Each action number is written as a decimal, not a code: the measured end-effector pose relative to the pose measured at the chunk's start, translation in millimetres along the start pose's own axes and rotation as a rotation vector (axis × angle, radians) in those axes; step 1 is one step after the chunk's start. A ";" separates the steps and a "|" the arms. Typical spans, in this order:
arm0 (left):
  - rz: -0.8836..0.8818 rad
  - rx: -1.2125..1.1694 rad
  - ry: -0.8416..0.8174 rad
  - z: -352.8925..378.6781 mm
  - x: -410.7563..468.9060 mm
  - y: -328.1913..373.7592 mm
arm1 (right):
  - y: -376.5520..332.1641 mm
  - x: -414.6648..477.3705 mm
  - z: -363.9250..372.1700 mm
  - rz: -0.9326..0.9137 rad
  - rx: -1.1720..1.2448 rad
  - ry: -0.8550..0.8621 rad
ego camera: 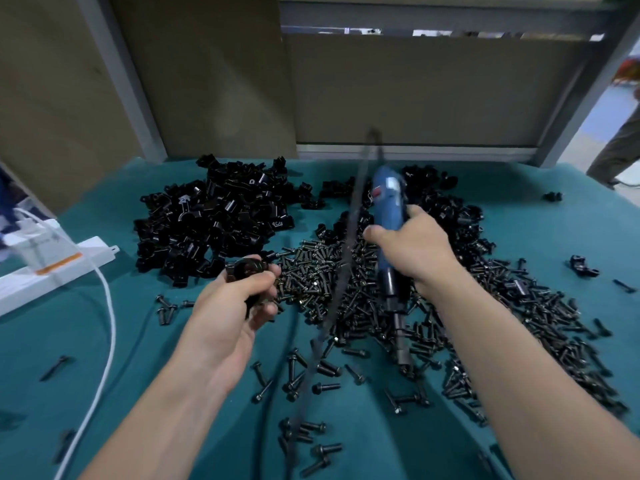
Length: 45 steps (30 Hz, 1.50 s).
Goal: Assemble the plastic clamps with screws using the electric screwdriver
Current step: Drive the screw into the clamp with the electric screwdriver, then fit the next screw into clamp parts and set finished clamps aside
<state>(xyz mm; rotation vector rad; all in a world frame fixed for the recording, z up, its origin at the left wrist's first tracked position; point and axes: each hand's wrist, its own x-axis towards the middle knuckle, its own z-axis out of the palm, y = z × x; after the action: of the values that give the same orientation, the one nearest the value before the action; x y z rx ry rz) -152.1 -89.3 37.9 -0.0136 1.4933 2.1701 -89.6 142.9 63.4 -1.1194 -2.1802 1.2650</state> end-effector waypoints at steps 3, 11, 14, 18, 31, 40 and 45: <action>0.027 0.028 -0.031 3.2 -5.9 -1.8 | -7.5 6.5 13.6 -0.073 -0.450 -0.016; 0.141 0.173 -0.156 5.9 -10.2 -12.2 | -2.4 9.4 33.6 -0.266 -0.775 0.019; 0.171 0.255 -0.166 4.1 -8.4 -17.9 | 1.5 -4.0 20.3 -0.344 -0.778 0.078; 0.242 0.406 -0.147 -0.6 -2.5 -22.5 | 24.5 -46.5 3.9 -0.374 -0.301 0.084; 0.243 0.515 -0.148 -5.4 5.1 -28.5 | 46.4 -84.0 22.2 -0.459 -0.407 -0.230; 0.232 0.487 -0.117 -3.7 7.2 -27.2 | 41.5 -83.1 25.0 -0.425 -0.556 -0.268; 0.239 0.557 -0.080 -2.6 7.4 -27.4 | 45.1 -78.9 20.7 -0.386 -0.404 -0.174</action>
<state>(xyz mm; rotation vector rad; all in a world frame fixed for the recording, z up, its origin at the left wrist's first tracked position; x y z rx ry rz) -148.1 -81.2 10.8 0.4550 2.0839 1.8195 -34.9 81.7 19.1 -0.6800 -2.6988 0.8012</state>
